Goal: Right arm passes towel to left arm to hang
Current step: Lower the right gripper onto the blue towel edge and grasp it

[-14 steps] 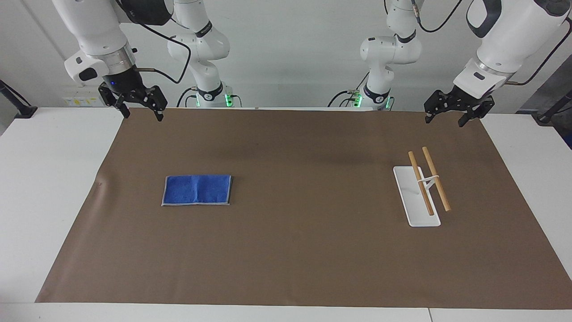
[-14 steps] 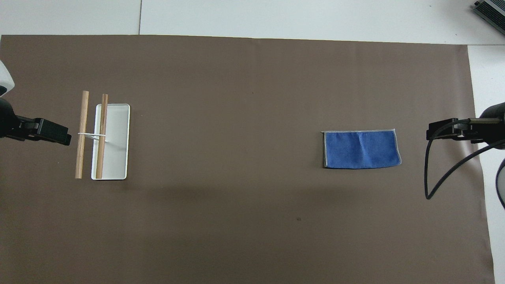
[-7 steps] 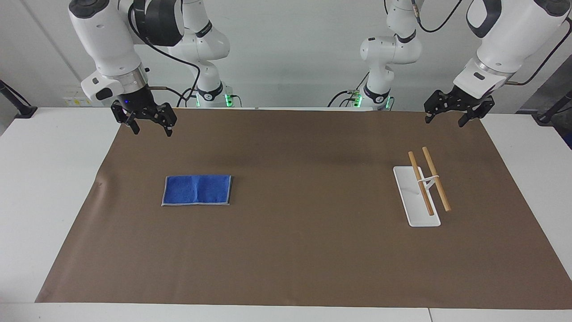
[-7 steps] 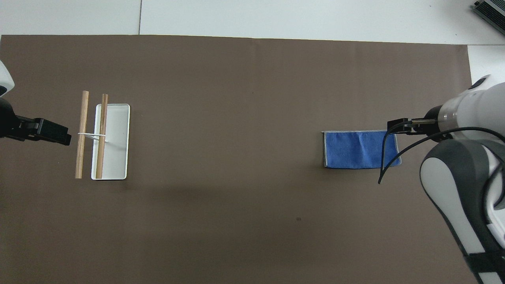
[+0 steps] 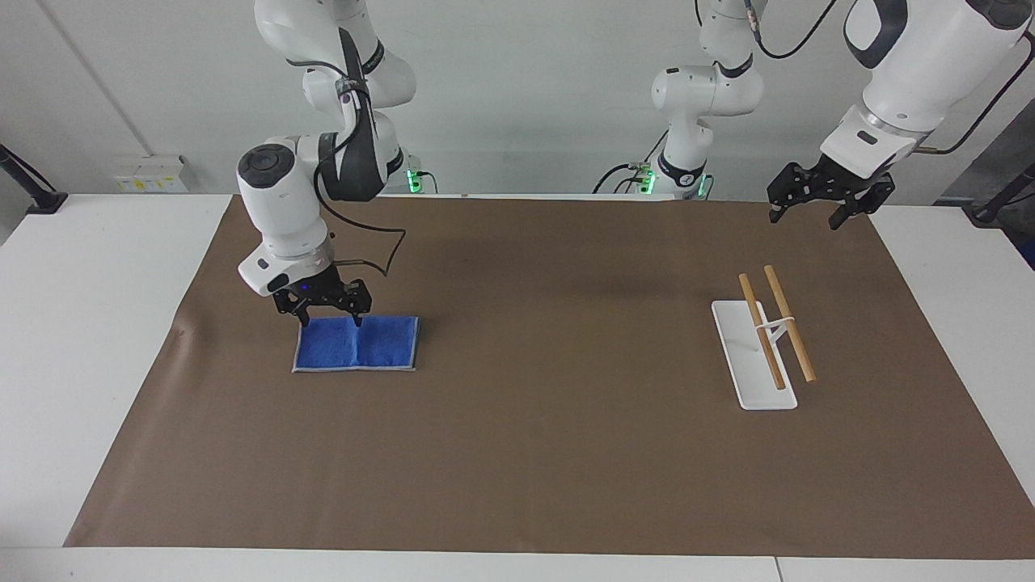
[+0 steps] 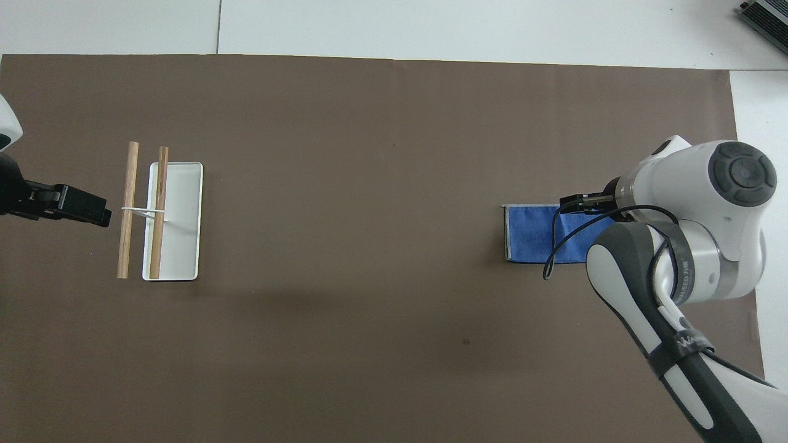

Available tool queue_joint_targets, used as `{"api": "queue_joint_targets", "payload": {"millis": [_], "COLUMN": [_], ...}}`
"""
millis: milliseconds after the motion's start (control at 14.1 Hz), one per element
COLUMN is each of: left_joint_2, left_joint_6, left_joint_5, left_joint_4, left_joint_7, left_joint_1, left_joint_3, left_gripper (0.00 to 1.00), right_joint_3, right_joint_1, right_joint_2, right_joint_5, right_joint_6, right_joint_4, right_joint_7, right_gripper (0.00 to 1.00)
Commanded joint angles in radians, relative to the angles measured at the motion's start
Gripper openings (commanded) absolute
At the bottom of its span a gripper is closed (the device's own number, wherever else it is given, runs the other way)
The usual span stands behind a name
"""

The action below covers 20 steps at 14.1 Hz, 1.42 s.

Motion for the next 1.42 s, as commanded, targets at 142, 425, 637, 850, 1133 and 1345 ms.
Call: {"api": "queue_joint_targets", "payload": {"millis": [142,425,637,850,1133,1345], "left_joint_2": [-0.025,-0.025,-0.025,-0.025,-0.035,-0.034], "left_joint_6": [-0.005,-0.005,-0.005,-0.017,-0.041,-0.035], "left_joint_5": [-0.003,-0.003,-0.003,-0.003,-0.003,-0.002], "left_joint_4": [-0.027,-0.027,-0.027,-0.027,-0.034,-0.033], "left_joint_7": [-0.009,-0.009,-0.009,-0.008,-0.011,-0.009], "left_joint_1": [0.008,0.008,0.008,0.008,0.006,0.006], "left_joint_3": [-0.004,-0.004,-0.004,-0.004,-0.006,-0.006], "left_gripper": [1.0,1.0,1.0,1.0,1.0,1.0], "right_joint_3": [0.004,0.003,0.004,0.004,0.004,0.004], "right_joint_1": [-0.003,0.0,0.0,0.0,0.002,0.002], "right_joint_2": [0.002,0.045,0.08,0.088,0.091,0.089], "right_joint_5": [0.073,0.075,0.076,0.113,0.122,0.122], "right_joint_6": [0.149,0.185,0.234,0.235,0.262,0.277], "right_joint_4": [-0.13,-0.145,-0.145,-0.15,-0.168,-0.184], "right_joint_7": [-0.024,-0.091,-0.085,-0.087,-0.102,-0.102], "right_gripper": [1.0,1.0,1.0,1.0,0.86,0.64]}}
